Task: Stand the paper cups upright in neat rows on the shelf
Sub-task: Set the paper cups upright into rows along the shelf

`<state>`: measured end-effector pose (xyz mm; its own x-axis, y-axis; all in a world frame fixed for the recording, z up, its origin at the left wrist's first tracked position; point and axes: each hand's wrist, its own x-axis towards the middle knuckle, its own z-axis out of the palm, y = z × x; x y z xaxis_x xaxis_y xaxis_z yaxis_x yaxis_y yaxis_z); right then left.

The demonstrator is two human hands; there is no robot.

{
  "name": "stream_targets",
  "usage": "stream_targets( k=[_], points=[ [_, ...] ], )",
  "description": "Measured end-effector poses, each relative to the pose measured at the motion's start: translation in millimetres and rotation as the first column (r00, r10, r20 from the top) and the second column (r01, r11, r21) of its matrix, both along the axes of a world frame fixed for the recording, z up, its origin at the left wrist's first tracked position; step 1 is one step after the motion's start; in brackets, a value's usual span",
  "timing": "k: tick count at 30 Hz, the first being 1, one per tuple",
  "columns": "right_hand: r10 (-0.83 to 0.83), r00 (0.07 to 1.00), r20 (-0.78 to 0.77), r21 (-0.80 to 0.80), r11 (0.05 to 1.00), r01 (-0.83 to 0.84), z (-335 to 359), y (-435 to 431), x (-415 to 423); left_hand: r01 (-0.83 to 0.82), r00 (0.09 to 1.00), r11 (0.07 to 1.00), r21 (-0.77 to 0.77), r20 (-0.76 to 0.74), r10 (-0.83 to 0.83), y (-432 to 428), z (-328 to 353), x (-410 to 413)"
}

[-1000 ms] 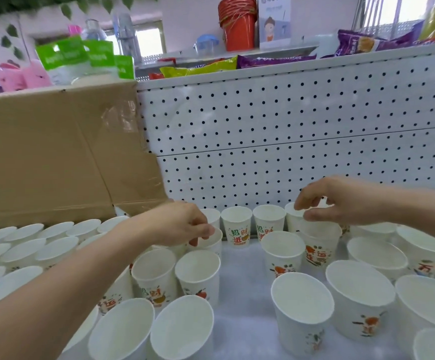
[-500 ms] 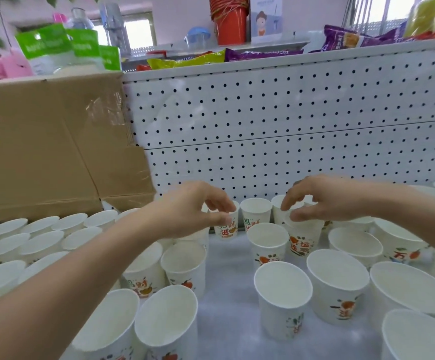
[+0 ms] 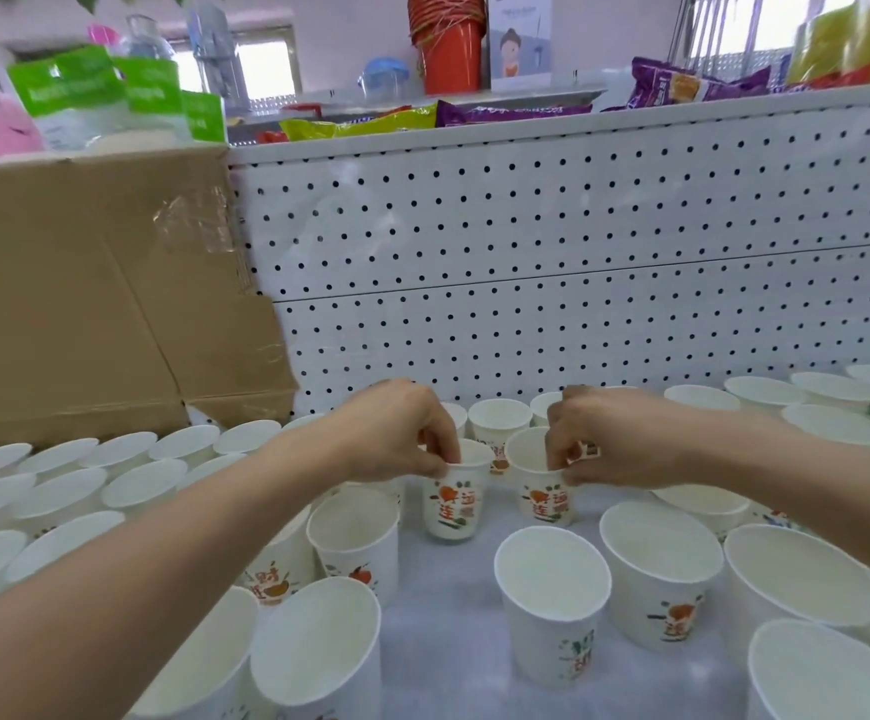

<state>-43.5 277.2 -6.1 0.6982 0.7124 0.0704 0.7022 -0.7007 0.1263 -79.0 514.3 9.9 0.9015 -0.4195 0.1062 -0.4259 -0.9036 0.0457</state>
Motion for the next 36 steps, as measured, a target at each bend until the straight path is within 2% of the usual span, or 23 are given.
stream_targets(
  k=[5, 13, 16, 18, 20, 22, 24, 27, 29, 33, 36],
  points=[
    [0.066, 0.997, -0.039, 0.044, 0.997, -0.064, -6, 11, 12, -0.048, 0.999, 0.999, 0.017, 0.016, 0.048, 10, -6, 1],
    [0.038, 0.998, -0.045, 0.060, 0.998, -0.035, -5, 10, 13, -0.045, 0.999, 0.998, 0.033, 0.013, 0.045, 11, -5, 1],
    [0.021, 0.998, -0.060, 0.152, 0.988, -0.012, 7, 3, -1, -0.016, 0.999, 0.992, -0.127, 0.025, 0.020, 4, 4, -17],
    [0.023, 0.983, -0.183, 0.228, 0.973, 0.020, 20, -7, -16, 0.011, 1.000, 0.960, -0.280, -0.019, -0.017, -9, 9, -38],
    [-0.008, 0.935, -0.355, 0.197, 0.977, 0.084, 33, -20, -35, 0.021, 0.995, 0.947, -0.322, -0.090, -0.052, -25, 12, -59],
    [-0.078, 0.881, -0.466, 0.070, 0.990, 0.125, 41, -32, -52, 0.024, 0.985, 0.967, -0.253, -0.157, -0.066, -41, 9, -75],
    [-0.139, 0.857, -0.495, -0.051, 0.990, 0.132, 41, -40, -64, 0.044, 0.983, 0.992, -0.121, -0.172, -0.065, -56, 2, -82],
    [-0.179, 0.889, -0.420, -0.124, 0.982, 0.139, 31, -43, -72, 0.069, 0.990, 0.997, -0.030, -0.124, -0.072, -65, -8, -82],
    [-0.150, 0.928, -0.342, -0.089, 0.988, 0.127, 25, -40, -71, 0.049, 0.991, 0.998, -0.040, -0.119, -0.053, -64, -8, -79],
    [-0.083, 0.957, -0.279, 0.004, 0.996, 0.088, 15, -24, -59, -0.054, 0.979, 0.992, -0.115, -0.202, 0.030, -46, -3, -73],
    [-0.053, 0.973, -0.224, 0.037, 0.997, 0.063, 8, -8, -48, -0.129, 0.974, 0.984, -0.123, -0.200, 0.103, -29, -2, -67]
  ],
)
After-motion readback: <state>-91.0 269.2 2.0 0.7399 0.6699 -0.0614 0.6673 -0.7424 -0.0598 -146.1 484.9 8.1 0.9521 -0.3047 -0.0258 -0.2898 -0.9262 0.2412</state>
